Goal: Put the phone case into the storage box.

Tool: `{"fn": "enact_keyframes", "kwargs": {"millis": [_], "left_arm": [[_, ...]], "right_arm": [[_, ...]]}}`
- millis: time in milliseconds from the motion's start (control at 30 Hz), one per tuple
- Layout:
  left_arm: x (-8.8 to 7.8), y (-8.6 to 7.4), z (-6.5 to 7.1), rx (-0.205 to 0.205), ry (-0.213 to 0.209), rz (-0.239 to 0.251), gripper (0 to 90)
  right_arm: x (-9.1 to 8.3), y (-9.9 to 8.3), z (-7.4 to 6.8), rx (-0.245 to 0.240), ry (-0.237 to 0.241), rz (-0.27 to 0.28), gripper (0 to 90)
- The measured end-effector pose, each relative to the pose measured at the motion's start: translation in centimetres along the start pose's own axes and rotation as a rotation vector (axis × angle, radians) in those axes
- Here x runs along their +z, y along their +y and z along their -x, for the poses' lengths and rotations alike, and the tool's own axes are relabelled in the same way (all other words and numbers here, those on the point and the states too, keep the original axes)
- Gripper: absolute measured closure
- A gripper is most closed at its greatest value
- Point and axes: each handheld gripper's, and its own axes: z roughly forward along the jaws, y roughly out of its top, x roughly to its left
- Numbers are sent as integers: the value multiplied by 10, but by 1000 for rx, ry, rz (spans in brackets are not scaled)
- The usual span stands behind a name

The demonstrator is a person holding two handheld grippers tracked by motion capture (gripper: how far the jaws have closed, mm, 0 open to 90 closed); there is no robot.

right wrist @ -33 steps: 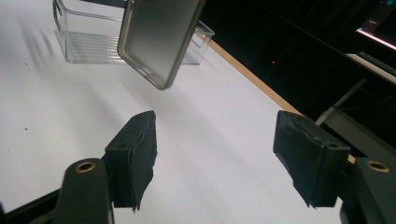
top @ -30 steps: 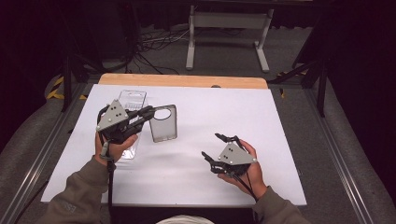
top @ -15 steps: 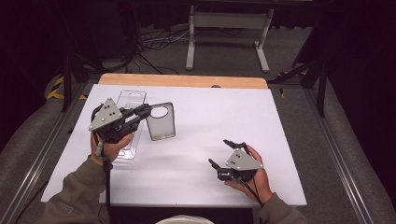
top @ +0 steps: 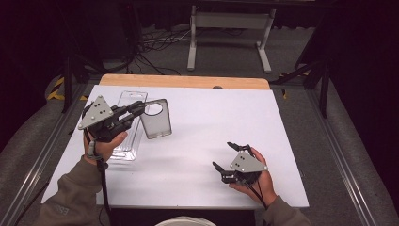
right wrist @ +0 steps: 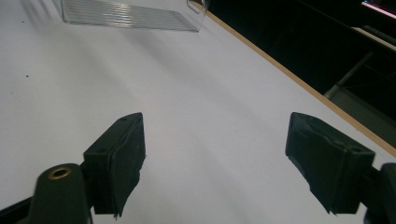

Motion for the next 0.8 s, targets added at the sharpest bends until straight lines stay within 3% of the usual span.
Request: {"fn": "enact_keyframes", "kwargs": {"millis": [333,800], "left_arm": [[-10,2,-9,0,17,11,799],[-19,2,-21,-7,43,23,799]], "right_arm": [[2,0,-2,12,19,23,143],[0,0,-1,37,-10,58,108]]}}
